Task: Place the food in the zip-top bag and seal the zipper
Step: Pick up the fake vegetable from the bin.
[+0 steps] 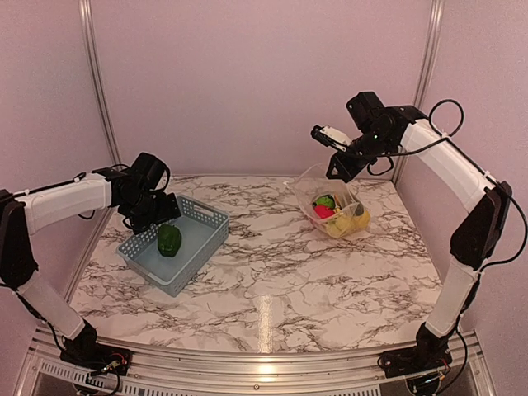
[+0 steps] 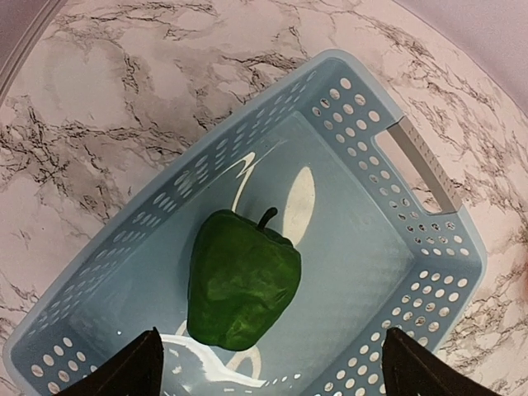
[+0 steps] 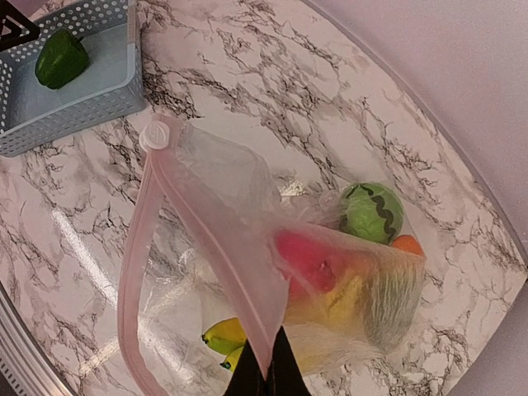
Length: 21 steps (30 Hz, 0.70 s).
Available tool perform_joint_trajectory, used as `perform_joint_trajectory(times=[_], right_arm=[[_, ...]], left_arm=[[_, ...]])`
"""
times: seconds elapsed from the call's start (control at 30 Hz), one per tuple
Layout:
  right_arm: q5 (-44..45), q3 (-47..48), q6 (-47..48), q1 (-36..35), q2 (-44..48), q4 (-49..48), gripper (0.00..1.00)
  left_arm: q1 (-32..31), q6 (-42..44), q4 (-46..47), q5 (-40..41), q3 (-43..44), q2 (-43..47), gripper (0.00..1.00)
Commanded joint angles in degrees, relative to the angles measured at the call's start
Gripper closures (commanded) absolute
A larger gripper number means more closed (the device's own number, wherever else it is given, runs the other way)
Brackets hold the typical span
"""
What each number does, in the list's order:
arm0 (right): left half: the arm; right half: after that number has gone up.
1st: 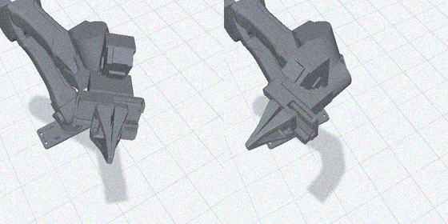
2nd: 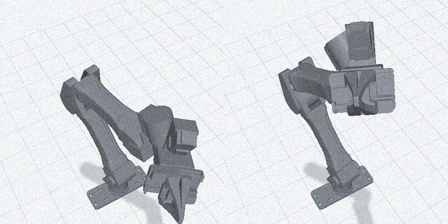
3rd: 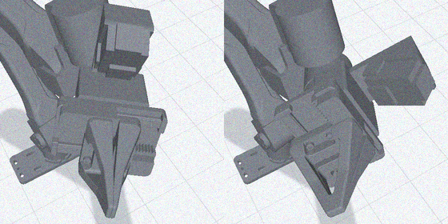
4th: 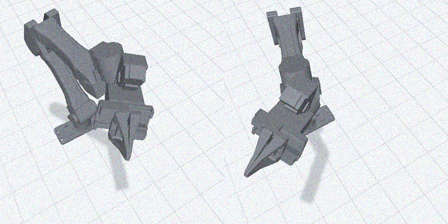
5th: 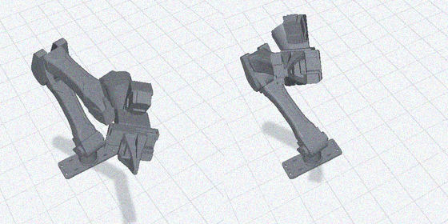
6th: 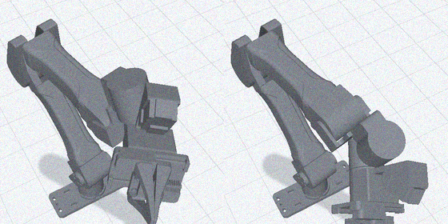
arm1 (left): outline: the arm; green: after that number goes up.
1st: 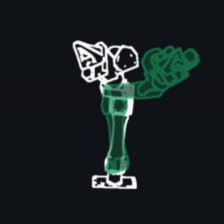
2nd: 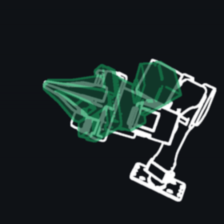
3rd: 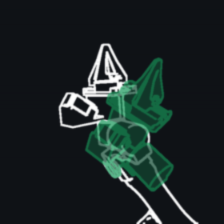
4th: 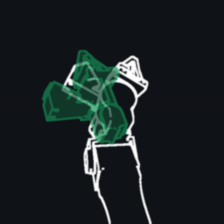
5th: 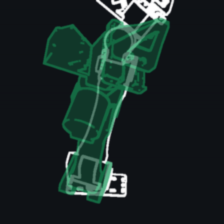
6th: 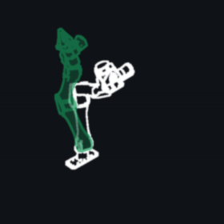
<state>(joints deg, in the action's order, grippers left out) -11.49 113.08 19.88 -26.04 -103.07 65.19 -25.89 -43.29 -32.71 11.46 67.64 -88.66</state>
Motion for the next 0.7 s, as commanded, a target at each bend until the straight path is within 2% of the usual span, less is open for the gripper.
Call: perform_joint_trajectory(times=[0.0, 0.2, 0.33, 0.67], right_arm=[[0.2, 0.8, 0.6, -0.8, 1.5, -0.2, 1.0], [0.7, 0.5, 0.9, -1.0, 1.7, -0.3, 1.0], [0.9, 0.6, 1.0, -1.1, 1.8, -0.2, 1.0], [1.2, 0.1, 1.2, -1.2, 1.7, -0.1, 1.0]], left_arm=[[0.1, 4.3, -3.3, 0.1, 0.6, -3.6, 0.07], [0.1, 18.5, -6.5, -0.9, 6.0, -9.0, 0.07], [0.1, 23.8, -10.3, 0.9, 9.8, -12.6, 0.08], [0.1, 25.0, -13.5, 5.1, 12.9, -17.4, 0.11]])
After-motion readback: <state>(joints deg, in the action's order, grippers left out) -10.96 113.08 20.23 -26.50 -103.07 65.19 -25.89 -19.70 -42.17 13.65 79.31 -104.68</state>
